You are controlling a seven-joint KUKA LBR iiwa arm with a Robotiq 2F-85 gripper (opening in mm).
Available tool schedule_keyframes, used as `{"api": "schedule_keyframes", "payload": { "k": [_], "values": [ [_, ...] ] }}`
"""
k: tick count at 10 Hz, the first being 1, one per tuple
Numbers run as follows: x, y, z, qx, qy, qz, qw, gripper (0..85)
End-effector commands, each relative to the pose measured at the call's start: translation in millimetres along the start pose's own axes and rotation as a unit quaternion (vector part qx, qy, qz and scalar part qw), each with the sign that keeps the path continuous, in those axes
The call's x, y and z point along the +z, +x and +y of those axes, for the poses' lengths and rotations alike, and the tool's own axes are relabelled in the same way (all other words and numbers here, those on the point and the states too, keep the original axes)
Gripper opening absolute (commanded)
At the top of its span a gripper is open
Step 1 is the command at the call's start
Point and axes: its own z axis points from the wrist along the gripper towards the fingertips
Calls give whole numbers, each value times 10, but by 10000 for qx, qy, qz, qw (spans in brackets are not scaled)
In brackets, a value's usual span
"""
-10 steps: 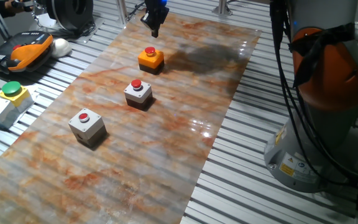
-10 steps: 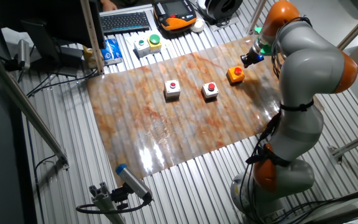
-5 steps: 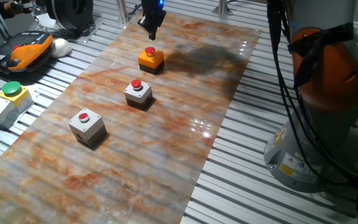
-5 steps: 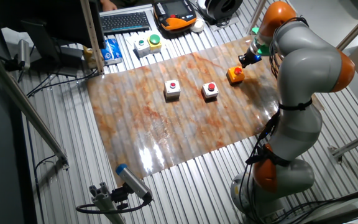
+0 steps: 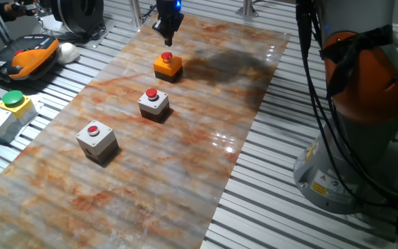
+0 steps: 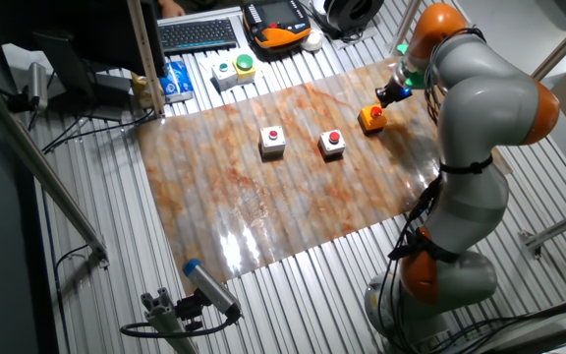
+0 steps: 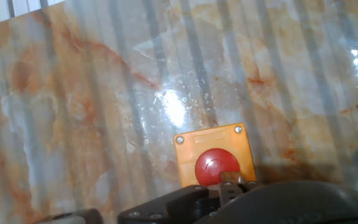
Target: Press three buttons from left to right in sequence
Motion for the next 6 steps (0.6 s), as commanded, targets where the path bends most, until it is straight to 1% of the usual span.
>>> {"api": "schedule_keyframes", "payload": {
  "k": [1,3,6],
  "values": [
    [20,-1,6,8,9,-1,10000,0],
    [82,2,23,13,25,-42,10000,0],
    [101,-6,38,13,63,-50,10000,0]
  ]
}}
